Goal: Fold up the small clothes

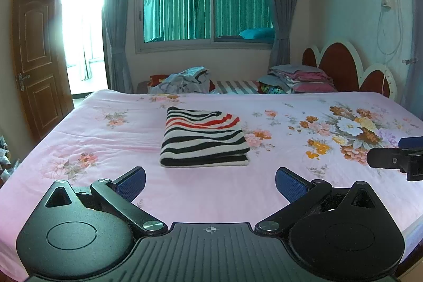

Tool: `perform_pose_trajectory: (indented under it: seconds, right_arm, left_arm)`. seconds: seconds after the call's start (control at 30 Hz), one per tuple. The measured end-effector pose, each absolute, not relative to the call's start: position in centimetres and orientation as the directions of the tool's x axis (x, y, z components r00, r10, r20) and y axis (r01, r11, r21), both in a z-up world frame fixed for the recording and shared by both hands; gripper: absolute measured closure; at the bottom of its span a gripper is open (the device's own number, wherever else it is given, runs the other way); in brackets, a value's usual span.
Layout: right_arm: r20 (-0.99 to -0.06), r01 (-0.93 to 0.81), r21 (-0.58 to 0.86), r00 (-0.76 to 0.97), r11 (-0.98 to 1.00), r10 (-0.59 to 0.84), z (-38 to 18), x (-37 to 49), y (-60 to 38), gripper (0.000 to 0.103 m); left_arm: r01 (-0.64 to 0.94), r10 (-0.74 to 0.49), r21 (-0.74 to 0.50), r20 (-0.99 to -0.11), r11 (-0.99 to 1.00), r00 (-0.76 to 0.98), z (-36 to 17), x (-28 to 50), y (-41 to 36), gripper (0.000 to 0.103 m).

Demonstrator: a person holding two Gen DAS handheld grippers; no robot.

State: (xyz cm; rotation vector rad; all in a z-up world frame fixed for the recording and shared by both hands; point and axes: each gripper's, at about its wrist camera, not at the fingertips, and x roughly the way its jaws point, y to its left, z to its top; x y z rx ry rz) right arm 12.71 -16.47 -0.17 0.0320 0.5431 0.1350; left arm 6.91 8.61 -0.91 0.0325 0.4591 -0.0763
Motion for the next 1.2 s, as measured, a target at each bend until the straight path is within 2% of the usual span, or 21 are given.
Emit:
perform_pose_trajectory:
  seconds: [1.2]
  right_arm:
    - [-0.521, -0.127, 0.067, 0.841, 0.99, 0.144, -0.25, 12.92, -16.19, 0.0]
  left_arm:
    - [0.086, -0.069, 0.018, -0.448, 0.996, 0.891, -1.22, 7.34, 8.78, 0.0]
